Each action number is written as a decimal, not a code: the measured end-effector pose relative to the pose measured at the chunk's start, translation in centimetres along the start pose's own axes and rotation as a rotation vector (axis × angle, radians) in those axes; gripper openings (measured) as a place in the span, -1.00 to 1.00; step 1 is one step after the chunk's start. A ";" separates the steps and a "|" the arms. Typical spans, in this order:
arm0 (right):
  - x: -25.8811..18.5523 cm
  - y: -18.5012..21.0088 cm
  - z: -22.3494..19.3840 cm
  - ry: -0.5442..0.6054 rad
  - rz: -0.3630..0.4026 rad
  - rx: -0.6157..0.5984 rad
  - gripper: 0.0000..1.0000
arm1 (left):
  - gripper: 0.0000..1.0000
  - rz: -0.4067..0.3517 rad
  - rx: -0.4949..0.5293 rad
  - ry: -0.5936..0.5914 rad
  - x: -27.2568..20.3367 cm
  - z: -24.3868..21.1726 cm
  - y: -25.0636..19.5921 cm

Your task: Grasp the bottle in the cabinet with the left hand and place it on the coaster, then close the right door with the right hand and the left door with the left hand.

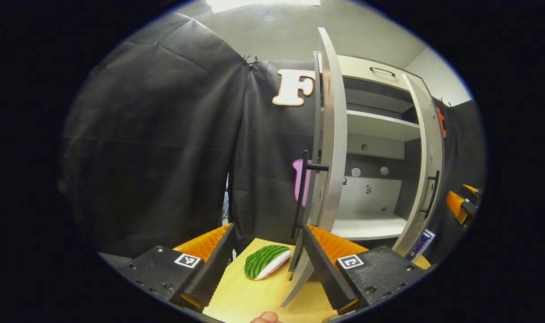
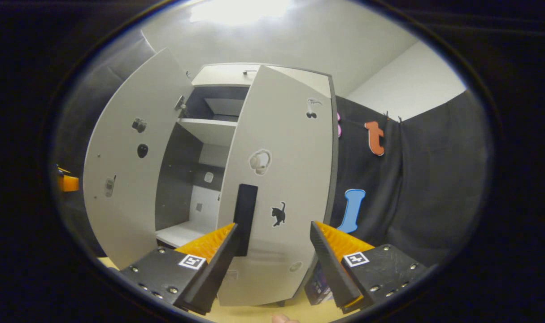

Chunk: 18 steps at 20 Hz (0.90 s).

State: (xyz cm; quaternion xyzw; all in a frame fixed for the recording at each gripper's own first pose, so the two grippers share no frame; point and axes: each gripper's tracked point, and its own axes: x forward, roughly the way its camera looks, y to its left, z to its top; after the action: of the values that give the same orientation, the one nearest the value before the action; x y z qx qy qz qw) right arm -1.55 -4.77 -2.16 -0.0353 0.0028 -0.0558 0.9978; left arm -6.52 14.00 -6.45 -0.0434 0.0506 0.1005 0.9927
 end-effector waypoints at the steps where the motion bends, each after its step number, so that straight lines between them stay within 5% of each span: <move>1: -0.1 -0.2 -0.1 0.004 -0.008 -0.001 0.92 | 0.80 -0.004 0.000 -0.001 0.3 0.0 -0.1; 18: 0.2 -1.1 -1.9 0.051 -0.042 0.017 0.87 | 0.89 -0.071 0.042 0.035 1.7 -1.4 -1.4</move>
State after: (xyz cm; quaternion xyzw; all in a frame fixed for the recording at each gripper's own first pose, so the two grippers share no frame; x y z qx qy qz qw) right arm -1.51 -5.98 -3.96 -0.0252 0.0271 -0.0776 0.9963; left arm -4.75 12.79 -7.91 -0.0258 0.0682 0.0631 0.9953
